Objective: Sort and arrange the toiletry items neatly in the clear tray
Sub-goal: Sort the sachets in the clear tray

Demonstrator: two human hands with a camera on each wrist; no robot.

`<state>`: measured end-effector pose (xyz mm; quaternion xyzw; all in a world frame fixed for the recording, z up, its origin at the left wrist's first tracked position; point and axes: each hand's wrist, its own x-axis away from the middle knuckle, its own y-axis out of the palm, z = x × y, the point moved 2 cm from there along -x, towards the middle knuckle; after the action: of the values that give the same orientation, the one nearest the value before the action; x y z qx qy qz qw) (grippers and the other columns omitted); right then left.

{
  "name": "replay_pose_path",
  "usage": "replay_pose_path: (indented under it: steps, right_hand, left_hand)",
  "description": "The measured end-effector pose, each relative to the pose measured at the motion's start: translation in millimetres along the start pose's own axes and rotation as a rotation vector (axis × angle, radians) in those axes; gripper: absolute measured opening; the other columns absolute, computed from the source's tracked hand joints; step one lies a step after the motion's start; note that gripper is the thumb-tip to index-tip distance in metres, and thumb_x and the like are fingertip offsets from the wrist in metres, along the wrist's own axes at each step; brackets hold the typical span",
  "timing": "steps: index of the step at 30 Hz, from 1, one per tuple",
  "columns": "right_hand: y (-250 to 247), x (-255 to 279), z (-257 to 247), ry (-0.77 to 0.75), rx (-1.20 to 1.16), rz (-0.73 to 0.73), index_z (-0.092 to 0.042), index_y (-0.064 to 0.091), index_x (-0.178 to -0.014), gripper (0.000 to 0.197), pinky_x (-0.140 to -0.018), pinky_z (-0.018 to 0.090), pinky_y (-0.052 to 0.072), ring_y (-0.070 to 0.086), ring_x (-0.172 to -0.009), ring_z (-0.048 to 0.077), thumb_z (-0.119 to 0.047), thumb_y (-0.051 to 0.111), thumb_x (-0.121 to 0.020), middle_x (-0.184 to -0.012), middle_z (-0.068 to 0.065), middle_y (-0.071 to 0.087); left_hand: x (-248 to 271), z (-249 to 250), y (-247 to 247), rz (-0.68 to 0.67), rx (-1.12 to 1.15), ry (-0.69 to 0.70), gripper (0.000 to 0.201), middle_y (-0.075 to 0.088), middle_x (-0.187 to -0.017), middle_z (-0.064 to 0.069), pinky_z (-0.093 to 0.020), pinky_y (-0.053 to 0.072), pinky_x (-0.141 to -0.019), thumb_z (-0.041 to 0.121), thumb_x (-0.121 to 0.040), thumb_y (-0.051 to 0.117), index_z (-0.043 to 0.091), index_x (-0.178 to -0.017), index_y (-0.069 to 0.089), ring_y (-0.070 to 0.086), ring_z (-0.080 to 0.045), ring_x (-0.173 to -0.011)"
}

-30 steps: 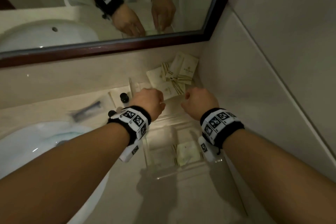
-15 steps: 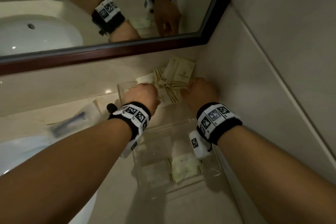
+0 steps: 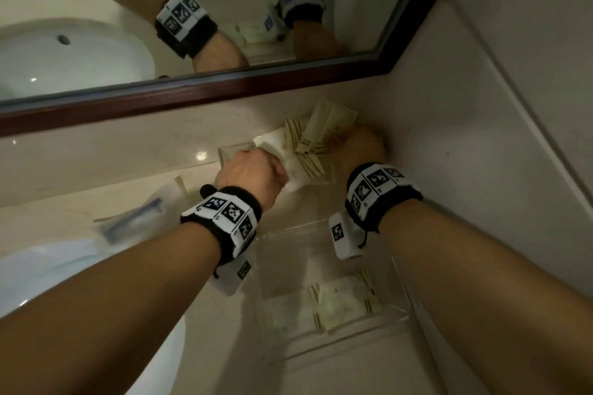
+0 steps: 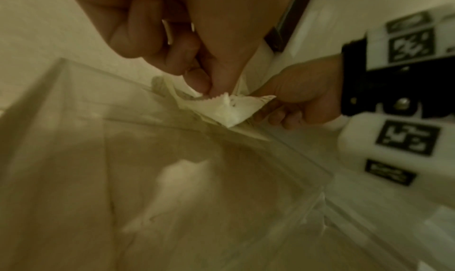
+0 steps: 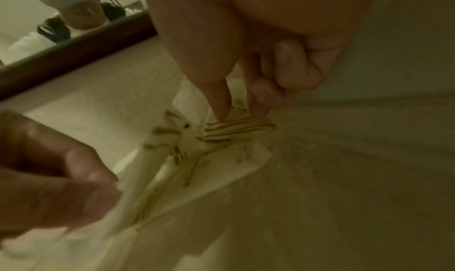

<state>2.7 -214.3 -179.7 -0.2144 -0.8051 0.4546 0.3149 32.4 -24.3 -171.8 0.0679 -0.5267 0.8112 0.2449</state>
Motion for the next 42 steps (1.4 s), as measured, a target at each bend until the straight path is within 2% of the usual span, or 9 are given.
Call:
replay_pose_path:
  steps: [3, 7, 15, 22, 27, 32, 37, 39, 42]
  right_hand:
    - [7.5, -1.3, -2.5, 0.016, 0.047, 0.026, -0.006, 0.069, -0.098, 0.038, -0.065, 0.030, 0.046, 0.068, -0.092, 0.028, -0.042, 0.058, -0.094, -0.101, 0.011, 0.070]
    - [14.1, -2.3, -1.0, 0.003, 0.146, 0.069, -0.007, 0.070, -0.098, 0.026, -0.063, 0.028, 0.042, 0.068, -0.092, 0.026, -0.028, 0.055, -0.096, -0.102, 0.010, 0.071]
    - [16.0, -0.1, -1.1, -0.067, 0.205, 0.135, -0.004, 0.068, -0.094, 0.024, -0.064, 0.029, 0.040, 0.066, -0.094, 0.029, -0.019, 0.049, -0.098, -0.103, 0.013, 0.070]
    - [14.3, 2.6, -6.2, -0.100, 0.219, 0.025, -0.001, 0.063, -0.111, 0.024, -0.080, 0.036, 0.048, 0.062, -0.108, 0.032, -0.016, 0.050, -0.097, -0.117, 0.018, 0.065]
    - [0.8, 25.7, 4.0, -0.116, 0.138, 0.069, -0.002, 0.069, -0.095, 0.023, -0.065, 0.028, 0.040, 0.067, -0.093, 0.029, -0.016, 0.050, -0.095, -0.101, 0.013, 0.071]
    - [-10.7, 67.9, 26.1, -0.118, 0.075, 0.080, -0.005, 0.073, -0.091, 0.024, -0.073, 0.029, 0.049, 0.068, -0.091, 0.033, -0.018, 0.053, -0.090, -0.095, 0.013, 0.073]
    - [-16.1, 107.0, 51.8, -0.076, 0.036, 0.034, -0.006, 0.060, -0.075, 0.020, -0.064, 0.028, 0.041, 0.065, -0.083, 0.035, -0.019, 0.053, -0.089, -0.087, 0.017, 0.069]
    - [-16.3, 124.0, 59.3, -0.031, 0.039, 0.004, -0.009, 0.056, -0.070, 0.024, -0.065, 0.028, 0.042, 0.063, -0.079, 0.033, -0.022, 0.052, -0.090, -0.084, 0.014, 0.066]
    - [-9.3, 144.8, 72.5, 0.021, 0.053, -0.016, -0.013, 0.049, -0.068, 0.027, -0.065, 0.028, 0.041, 0.063, -0.082, 0.032, -0.028, 0.051, -0.090, -0.092, 0.015, 0.067]
  left_hand:
    - [0.2, -10.2, -1.3, 0.032, 0.082, -0.016, 0.017, 0.071, -0.090, 0.013, -0.033, 0.056, -0.083, 0.042, -0.083, 0.074, 0.038, -0.067, 0.066, 0.067, -0.017, -0.089]
    - [2.1, -20.2, -3.2, 0.064, 0.124, -0.021, 0.021, 0.070, -0.086, 0.018, -0.033, 0.056, -0.084, 0.046, -0.081, 0.074, 0.040, -0.064, 0.065, 0.065, -0.014, -0.087]
    - [7.8, -25.2, -5.4, 0.094, 0.138, 0.012, 0.022, 0.063, -0.078, 0.019, -0.025, 0.050, -0.081, 0.043, -0.083, 0.075, 0.036, -0.066, 0.065, 0.058, -0.010, -0.084]
    - [13.1, -21.2, -11.4, 0.103, 0.148, 0.038, 0.025, 0.069, -0.082, 0.018, -0.031, 0.055, -0.085, 0.043, -0.083, 0.076, 0.038, -0.061, 0.063, 0.066, -0.012, -0.089]
    - [22.0, -18.3, -15.9, 0.087, 0.136, 0.068, 0.030, 0.064, -0.075, 0.022, -0.032, 0.056, -0.084, 0.041, -0.083, 0.075, 0.040, -0.056, 0.061, 0.067, -0.013, -0.087]
    - [43.5, -11.3, -11.7, 0.042, 0.087, 0.125, 0.024, 0.069, -0.080, 0.016, -0.037, 0.057, -0.083, 0.042, -0.081, 0.075, 0.039, -0.060, 0.063, 0.067, -0.018, -0.088]
    - [73.1, -5.0, -4.1, -0.031, -0.030, 0.229, 0.013, 0.067, -0.084, 0.011, -0.032, 0.057, -0.077, 0.043, -0.083, 0.074, 0.031, -0.078, 0.072, 0.065, -0.017, -0.085]
    - [85.0, -3.2, 0.8, -0.084, -0.088, 0.252, 0.012, 0.066, -0.085, 0.010, -0.030, 0.055, -0.072, 0.042, -0.085, 0.071, 0.032, -0.078, 0.070, 0.064, -0.016, -0.082]
    - [99.4, -2.8, 13.7, -0.138, -0.177, 0.269, 0.013, 0.065, -0.087, 0.010, -0.028, 0.053, -0.069, 0.043, -0.084, 0.069, 0.037, -0.073, 0.064, 0.064, -0.016, -0.081]
